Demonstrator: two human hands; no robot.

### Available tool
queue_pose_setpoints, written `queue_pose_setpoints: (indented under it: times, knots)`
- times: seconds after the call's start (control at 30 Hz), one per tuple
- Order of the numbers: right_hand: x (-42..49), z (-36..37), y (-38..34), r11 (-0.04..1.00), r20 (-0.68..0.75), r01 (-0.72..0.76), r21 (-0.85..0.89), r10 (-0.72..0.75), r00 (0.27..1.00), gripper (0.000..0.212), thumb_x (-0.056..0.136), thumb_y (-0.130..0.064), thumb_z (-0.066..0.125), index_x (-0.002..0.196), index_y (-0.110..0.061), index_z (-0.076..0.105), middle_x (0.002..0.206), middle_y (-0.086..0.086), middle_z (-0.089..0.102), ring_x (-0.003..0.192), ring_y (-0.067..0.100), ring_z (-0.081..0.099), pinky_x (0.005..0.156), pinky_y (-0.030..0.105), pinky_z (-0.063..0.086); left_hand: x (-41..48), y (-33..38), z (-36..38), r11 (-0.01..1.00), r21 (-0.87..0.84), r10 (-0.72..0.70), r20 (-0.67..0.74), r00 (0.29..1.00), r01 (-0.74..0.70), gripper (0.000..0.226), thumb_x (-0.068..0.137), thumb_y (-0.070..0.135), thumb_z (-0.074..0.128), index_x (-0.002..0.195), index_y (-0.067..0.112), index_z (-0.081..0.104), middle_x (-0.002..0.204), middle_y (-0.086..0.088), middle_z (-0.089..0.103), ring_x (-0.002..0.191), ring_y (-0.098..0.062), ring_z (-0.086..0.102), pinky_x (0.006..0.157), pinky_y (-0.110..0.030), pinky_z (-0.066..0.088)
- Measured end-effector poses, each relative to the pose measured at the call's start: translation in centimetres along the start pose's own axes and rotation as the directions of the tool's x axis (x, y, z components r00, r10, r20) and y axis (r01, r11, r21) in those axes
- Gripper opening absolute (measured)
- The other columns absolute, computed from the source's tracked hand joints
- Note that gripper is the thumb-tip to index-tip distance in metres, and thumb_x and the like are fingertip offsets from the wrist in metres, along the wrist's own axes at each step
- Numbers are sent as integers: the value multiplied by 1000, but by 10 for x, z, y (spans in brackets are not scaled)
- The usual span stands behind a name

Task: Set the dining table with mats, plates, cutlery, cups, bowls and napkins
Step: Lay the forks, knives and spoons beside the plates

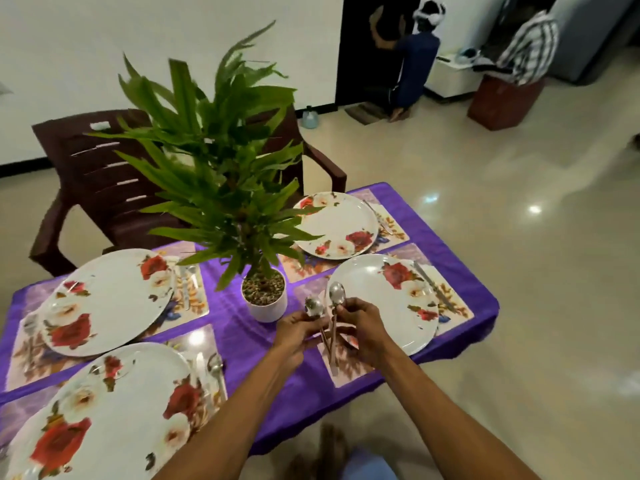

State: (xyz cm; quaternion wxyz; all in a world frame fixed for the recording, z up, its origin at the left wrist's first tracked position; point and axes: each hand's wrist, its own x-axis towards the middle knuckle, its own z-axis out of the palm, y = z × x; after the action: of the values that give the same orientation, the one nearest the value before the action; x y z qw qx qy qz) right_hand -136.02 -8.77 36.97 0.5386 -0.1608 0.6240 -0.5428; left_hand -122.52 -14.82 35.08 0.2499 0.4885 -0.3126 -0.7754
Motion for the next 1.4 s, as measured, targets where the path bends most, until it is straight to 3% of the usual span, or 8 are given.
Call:
queue_pose_setpoints:
  times: [0.23,0.53,0.63,0.8,0.97,1.1,1.27,1.4]
  knots:
    - [43,-67,-33,996,-63,65,-57,-69,996,14,98,2,53,100,-3,66,79,9,66,72,20,67,66,36,56,37,12,56,1000,4,12,-6,1000,-12,23,80,-16,67,99,-3,68,73,-8,73,63,-18,71,61,-34,62]
    - [151,-193,-67,970,-61,57,-234,-73,995,32,79,20,60,99,-4,68,88,12,74,78,26,70,63,36,59,109,9,159,999,-10,40,-134,990,-42,25,78,-14,71,100,-2,71,85,-14,71,73,-23,70,70,-39,63]
    - [178,-233,-66,950,-144,39,-309,-88,986,34,73,18,64,88,-11,69,81,10,75,75,24,69,68,44,58,122,2,195,1000,-15,12,-184,983,-15,27,80,-13,70,104,-3,70,86,-14,71,76,-24,70,68,-37,62]
    - [215,-275,-59,892,-328,-68,-446,-92,940,26,70,8,67,79,-17,67,81,4,73,80,27,70,72,39,58,133,-6,238,1000,-6,4,-237,971,-5,24,81,-11,70,102,0,71,87,-11,76,78,-24,73,72,-38,61]
    - [220,-284,-51,845,-434,-148,-513,-106,895,23,82,4,60,81,-16,69,92,9,74,91,31,66,73,32,46,142,-11,252,1000,-7,-18,-265,964,17,27,82,-8,71,107,2,72,99,-14,76,95,-31,72,81,-43,61]
    - [220,-289,-41,786,-391,-116,-607,-167,905,24,83,7,61,78,-14,72,87,9,75,88,29,68,78,37,53,146,-16,253,999,-12,-40,-278,960,39,26,81,-8,72,106,2,72,99,-14,76,98,-34,71,87,-48,59]
    - [222,-291,-36,712,-319,-42,-701,-260,912,12,86,1,67,85,-8,74,85,8,74,83,25,68,74,38,56,148,-18,254,999,-2,-48,-272,961,49,26,82,-7,72,106,2,73,98,-12,77,97,-33,71,85,-47,60]
    - [225,-291,-39,693,-284,-13,-721,-279,917,10,87,0,69,88,-7,76,84,6,74,78,18,66,70,29,51,150,-15,255,999,8,-31,-264,964,35,22,82,-6,73,99,7,74,98,-12,77,94,-31,72,76,-41,61]
